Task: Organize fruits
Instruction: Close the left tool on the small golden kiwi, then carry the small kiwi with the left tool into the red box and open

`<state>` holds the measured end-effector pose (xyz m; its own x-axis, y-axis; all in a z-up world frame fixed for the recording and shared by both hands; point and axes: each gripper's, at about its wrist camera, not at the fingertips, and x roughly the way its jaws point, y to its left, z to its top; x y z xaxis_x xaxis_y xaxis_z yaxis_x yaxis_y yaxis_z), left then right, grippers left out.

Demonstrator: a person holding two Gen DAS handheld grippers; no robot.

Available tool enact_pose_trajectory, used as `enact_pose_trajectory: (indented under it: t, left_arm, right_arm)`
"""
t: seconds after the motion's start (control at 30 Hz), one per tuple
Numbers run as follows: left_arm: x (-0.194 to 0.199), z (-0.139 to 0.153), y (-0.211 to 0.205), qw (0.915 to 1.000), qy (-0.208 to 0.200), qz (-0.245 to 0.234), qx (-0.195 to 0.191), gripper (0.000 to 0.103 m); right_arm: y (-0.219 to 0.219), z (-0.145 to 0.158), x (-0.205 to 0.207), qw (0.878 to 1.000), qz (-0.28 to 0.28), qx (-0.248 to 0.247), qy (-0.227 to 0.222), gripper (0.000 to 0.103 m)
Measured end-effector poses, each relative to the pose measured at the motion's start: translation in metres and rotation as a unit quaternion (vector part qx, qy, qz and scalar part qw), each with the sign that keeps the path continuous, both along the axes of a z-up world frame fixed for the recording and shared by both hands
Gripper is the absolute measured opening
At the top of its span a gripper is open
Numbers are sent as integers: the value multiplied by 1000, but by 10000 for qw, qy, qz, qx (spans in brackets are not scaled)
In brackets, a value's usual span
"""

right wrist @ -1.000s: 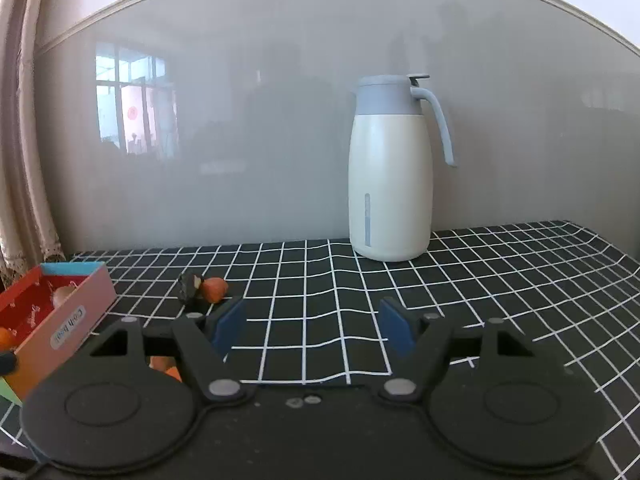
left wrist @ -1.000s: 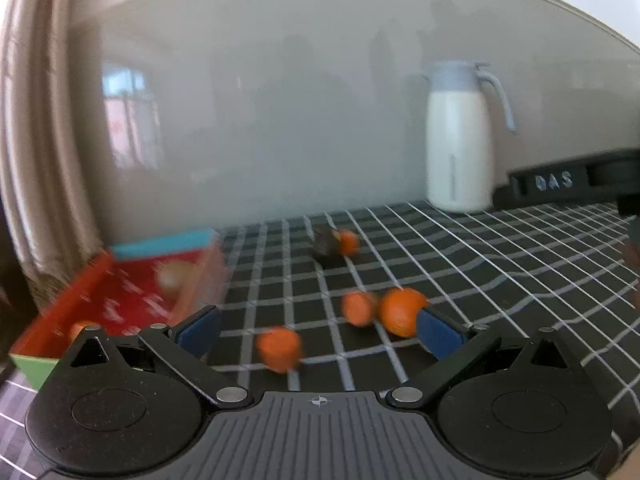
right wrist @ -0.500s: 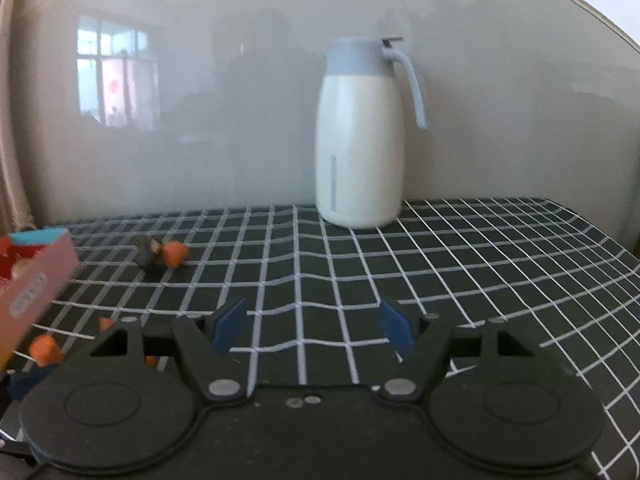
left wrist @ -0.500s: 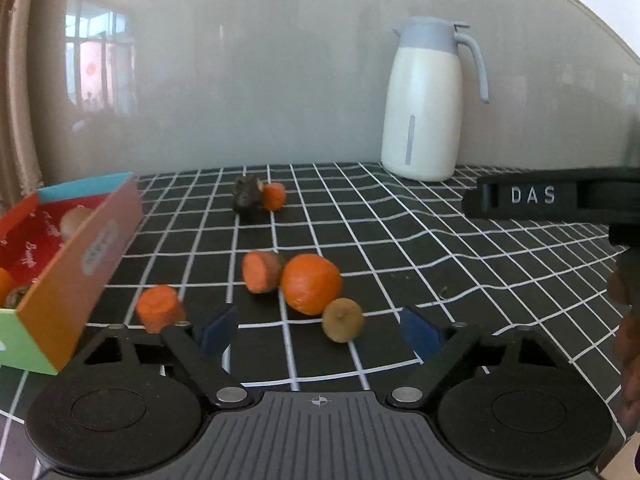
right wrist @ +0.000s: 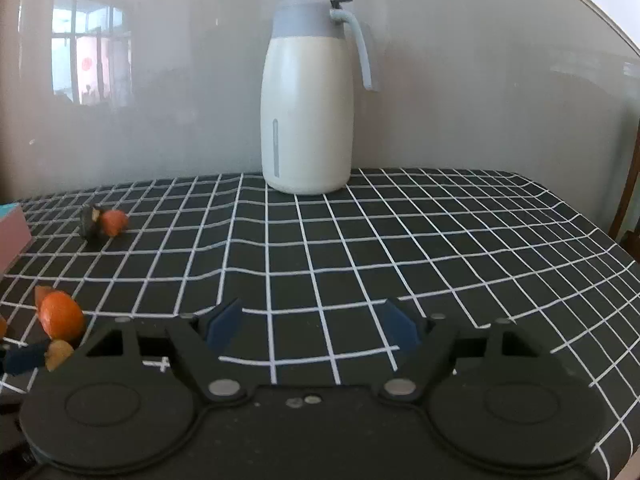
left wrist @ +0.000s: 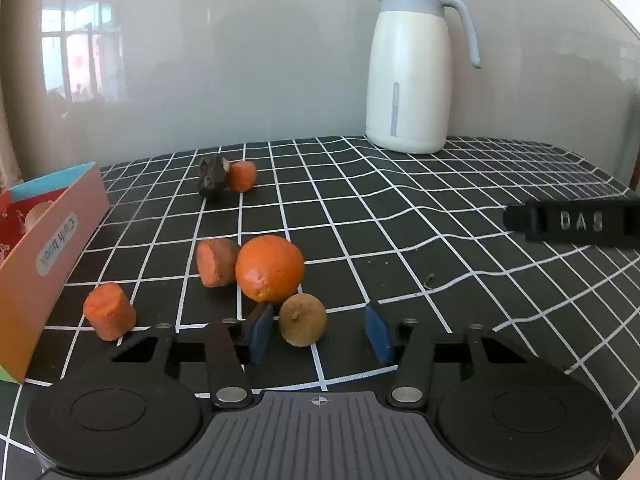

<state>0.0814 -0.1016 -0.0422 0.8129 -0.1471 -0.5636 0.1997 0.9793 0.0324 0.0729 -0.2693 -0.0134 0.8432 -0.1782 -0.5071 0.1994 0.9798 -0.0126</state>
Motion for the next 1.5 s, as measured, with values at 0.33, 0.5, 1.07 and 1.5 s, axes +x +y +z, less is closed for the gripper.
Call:
enact_pose_trajectory:
  t: [0.33,0.5,1.07,1.5]
  left_arm:
    - [-7,1,-5,9997,-200,-39,138,25]
    - [-16,12,-5,9984,-483,-163,255,25]
    - [-27,63,96,9859,-1397,870,295,25]
    - [-13,60,187,9766,-1026,1881,196,25]
  right_arm:
    - [2,3,-2,9999,90,39,-24,79]
    - [4,5,0,9999,128,54,-36,79]
    - [44,6,8,9989,471,21,-32,79]
    - [83,5,13,9971,753,-74,-23,79]
